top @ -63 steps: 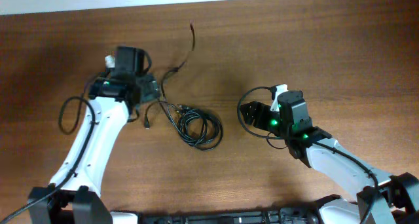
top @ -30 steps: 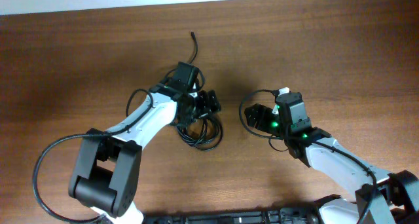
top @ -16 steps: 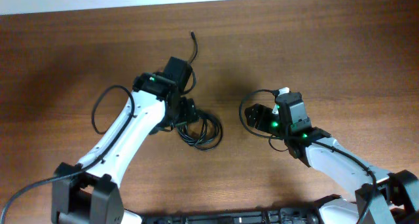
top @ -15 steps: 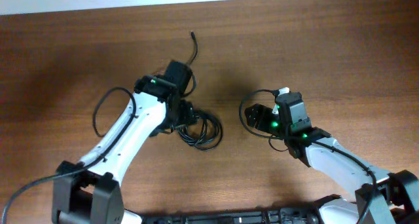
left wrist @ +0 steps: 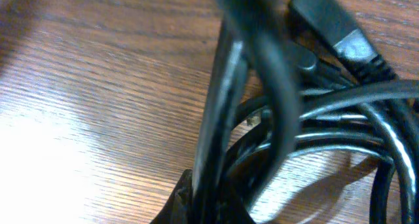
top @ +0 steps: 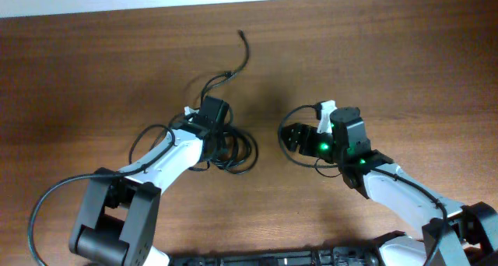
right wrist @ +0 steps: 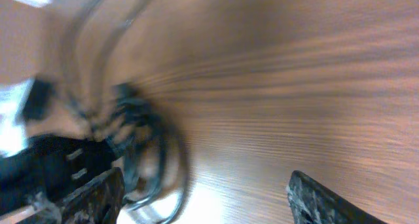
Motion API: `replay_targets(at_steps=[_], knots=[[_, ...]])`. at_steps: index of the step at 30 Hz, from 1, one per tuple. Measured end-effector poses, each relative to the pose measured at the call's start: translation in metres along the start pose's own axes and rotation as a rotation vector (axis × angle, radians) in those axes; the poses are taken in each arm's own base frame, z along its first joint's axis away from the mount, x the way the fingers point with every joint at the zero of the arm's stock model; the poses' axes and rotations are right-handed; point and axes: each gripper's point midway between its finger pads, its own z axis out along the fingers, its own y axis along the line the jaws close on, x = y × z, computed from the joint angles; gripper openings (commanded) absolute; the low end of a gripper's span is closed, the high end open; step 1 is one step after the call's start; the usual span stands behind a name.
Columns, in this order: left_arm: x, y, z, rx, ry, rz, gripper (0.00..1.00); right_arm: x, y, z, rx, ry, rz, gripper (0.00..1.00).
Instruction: Untangle cables
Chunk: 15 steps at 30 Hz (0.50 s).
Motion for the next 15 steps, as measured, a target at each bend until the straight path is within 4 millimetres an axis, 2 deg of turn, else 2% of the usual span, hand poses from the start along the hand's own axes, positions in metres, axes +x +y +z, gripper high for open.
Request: replay_targets(at_steps=[2,4,5,6,7,9,12,15], knots=[[-0.013,0.002,-0.013,0.005,-0.029,0.073,0.0,0.001,0.035,-0.003,-0.18,0.03,-0.077,0.79],[-0.046,-0.013,-0.074,0.12,-0.198,0.206,0.0,0.006,0.059,-0.008,-0.302,0.058,-0.136,0.79],[-0.051,-0.015,-0.095,0.154,-0.25,0.244,0.0,0.007,0.07,-0.008,-0.333,0.047,-0.177,0.79],[-0.056,-0.016,-0.131,0.2,-0.339,0.292,0.0,0.012,0.078,-0.006,-0.351,0.056,-0.199,0.79],[-0.058,-0.015,-0.143,0.212,-0.367,0.313,0.0,0.017,0.087,-0.004,-0.366,0.052,-0.232,0.79],[-0.045,-0.011,-0.158,0.222,-0.369,0.444,0.0,0.022,0.116,-0.004,-0.433,0.013,-0.313,0.77],[-0.035,-0.018,-0.16,0.249,-0.366,0.655,0.0,0.004,0.144,-0.018,-0.541,-0.102,-0.403,0.7],[-0.028,-0.027,-0.162,0.291,-0.378,0.839,0.0,0.009,0.151,-0.019,-0.569,-0.09,-0.419,0.69]])
